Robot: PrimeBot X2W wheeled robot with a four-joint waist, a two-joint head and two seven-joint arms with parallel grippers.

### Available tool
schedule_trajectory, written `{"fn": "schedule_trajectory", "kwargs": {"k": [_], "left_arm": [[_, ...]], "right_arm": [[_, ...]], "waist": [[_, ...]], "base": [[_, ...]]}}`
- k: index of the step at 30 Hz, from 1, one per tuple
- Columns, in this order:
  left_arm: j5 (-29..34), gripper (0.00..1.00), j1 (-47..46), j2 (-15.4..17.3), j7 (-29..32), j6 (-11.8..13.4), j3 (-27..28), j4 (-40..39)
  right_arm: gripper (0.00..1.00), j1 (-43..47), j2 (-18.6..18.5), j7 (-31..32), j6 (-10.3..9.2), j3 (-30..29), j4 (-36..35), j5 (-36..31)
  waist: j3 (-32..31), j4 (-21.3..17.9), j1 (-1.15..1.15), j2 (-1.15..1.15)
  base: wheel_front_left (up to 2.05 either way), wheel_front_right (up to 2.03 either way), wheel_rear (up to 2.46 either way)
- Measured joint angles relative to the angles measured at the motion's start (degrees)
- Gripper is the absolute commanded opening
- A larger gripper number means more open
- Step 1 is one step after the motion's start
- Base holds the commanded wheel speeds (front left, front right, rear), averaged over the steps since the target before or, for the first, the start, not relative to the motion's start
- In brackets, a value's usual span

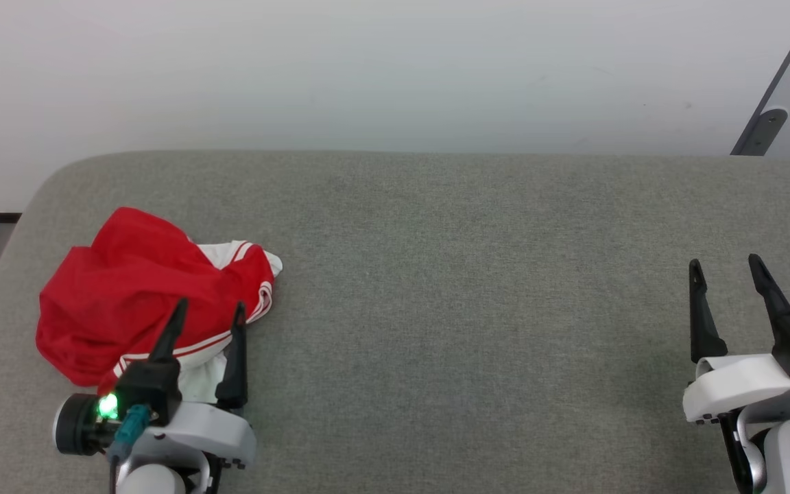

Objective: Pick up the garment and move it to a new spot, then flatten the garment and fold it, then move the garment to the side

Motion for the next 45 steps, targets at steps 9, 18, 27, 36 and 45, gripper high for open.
{"fn": "schedule_trajectory", "kwargs": {"k": [9,18,27,36,45], "left_arm": [[-1.1,1.00,0.4,-1.4,-0.2,-1.2,1.6,0.0],[-2.4,1.00,0.7,-2.1,-0.2,-2.7,3.0,2.2],[-2.4,1.00,0.3,-2.5,-0.2,-3.3,3.2,2.8],[-2.7,1.00,0.2,-3.7,-0.2,-3.3,3.8,2.2],[-3.0,1.00,2.8,-5.0,-0.2,-1.7,3.9,0.6]], "right_arm": [[1.00,1.3,0.3,-0.1,0.00,-1.6,-0.6,2.4],[1.00,2.3,0.6,-0.1,0.00,-2.2,-0.7,4.4],[1.00,2.3,0.9,-0.1,0.00,-2.1,-1.1,5.3],[1.00,2.4,1.0,-0.1,0.00,0.7,-2.0,6.7],[1.00,2.7,1.2,-0.1,0.00,5.6,-2.0,7.4]], "waist": [[0.4,0.2,0.00,0.00],[0.1,0.2,0.00,0.00],[-0.2,0.9,0.00,0.00],[0.3,4.5,0.00,0.00],[0.9,11.4,0.00,0.00]], "base": [[0.00,0.00,0.00],[0.00,0.00,0.00],[0.00,0.00,0.00],[0.00,0.00,0.00],[0.00,0.00,0.00]]}}
